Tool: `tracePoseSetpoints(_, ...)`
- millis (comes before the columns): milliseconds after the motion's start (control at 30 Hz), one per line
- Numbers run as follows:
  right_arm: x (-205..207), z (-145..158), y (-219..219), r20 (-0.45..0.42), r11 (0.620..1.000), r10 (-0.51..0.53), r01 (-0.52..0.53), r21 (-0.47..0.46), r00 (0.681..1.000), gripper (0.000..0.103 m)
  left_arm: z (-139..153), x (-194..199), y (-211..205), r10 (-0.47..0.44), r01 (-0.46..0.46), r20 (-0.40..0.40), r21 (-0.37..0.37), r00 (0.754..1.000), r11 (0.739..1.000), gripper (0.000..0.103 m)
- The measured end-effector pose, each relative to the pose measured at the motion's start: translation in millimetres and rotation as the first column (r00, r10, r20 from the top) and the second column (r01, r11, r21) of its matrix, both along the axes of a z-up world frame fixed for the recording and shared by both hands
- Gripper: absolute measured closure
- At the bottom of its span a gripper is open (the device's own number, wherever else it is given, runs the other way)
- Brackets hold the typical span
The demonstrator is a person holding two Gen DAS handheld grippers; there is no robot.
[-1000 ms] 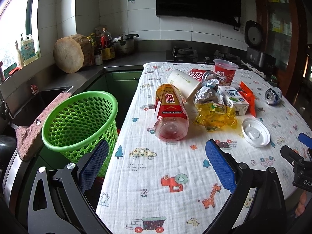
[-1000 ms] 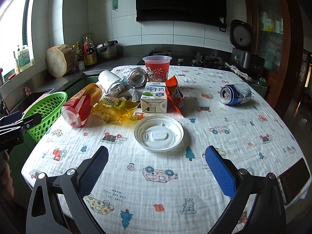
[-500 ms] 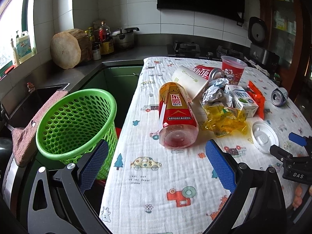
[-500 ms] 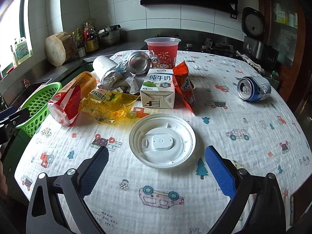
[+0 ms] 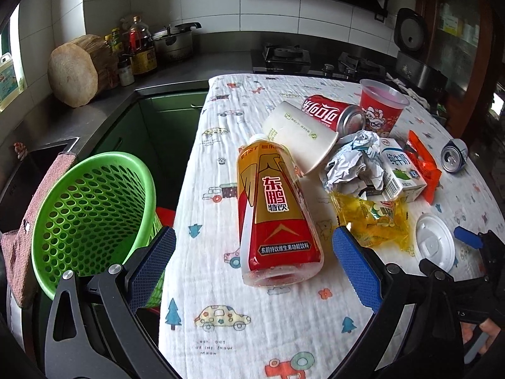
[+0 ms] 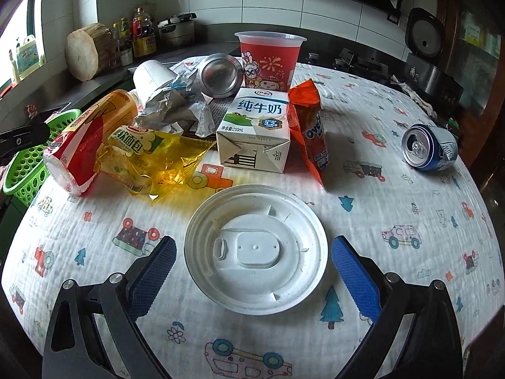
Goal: Collect trash
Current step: 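Reach the left gripper to the red-gold drink bottle and grasp it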
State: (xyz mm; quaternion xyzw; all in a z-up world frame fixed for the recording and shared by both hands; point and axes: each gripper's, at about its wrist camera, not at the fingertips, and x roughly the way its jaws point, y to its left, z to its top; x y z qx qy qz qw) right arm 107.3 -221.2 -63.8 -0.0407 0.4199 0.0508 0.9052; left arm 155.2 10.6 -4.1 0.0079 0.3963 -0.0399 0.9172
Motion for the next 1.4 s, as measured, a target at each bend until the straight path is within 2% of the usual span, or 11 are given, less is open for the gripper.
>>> tracePoseSetpoints(400, 8, -5, 3, -0.001, 0.999, 0.002, -0.002, -0.046, 1.000, 0.012, -28, 69, -11, -0.032, 0.030, -0.170, -0.010, 0.985, 0.999, 0.006)
tracePoseSetpoints(533, 7, -5, 2, 0.002, 0.999, 0.010, -0.010, -0.042, 1.000, 0.012, -38, 79, -11, -0.054, 0.046, -0.214, -0.046, 0.975, 0.998, 0.018)
tracePoseSetpoints(700, 10, -6, 1, -0.001, 0.999, 0.010, -0.010, -0.046, 1.000, 0.010, -50, 86, -11, -0.072, 0.050, -0.256, -0.093, 0.964, 0.994, 0.026)
tracePoseSetpoints(933, 14, -8, -8, -0.018, 1.000, 0.010, -0.011, -0.024, 1.000, 0.009, -53, 89, -12, -0.085, 0.057, -0.265, -0.111, 0.961, 0.992, 0.032)
tracePoseSetpoints(1400, 16, -11, -12, -0.038, 1.000, 0.014, -0.014, -0.014, 0.999, 0.008, -52, 86, -6, -0.089, 0.060, -0.248, -0.123, 0.965, 0.991, 0.035)
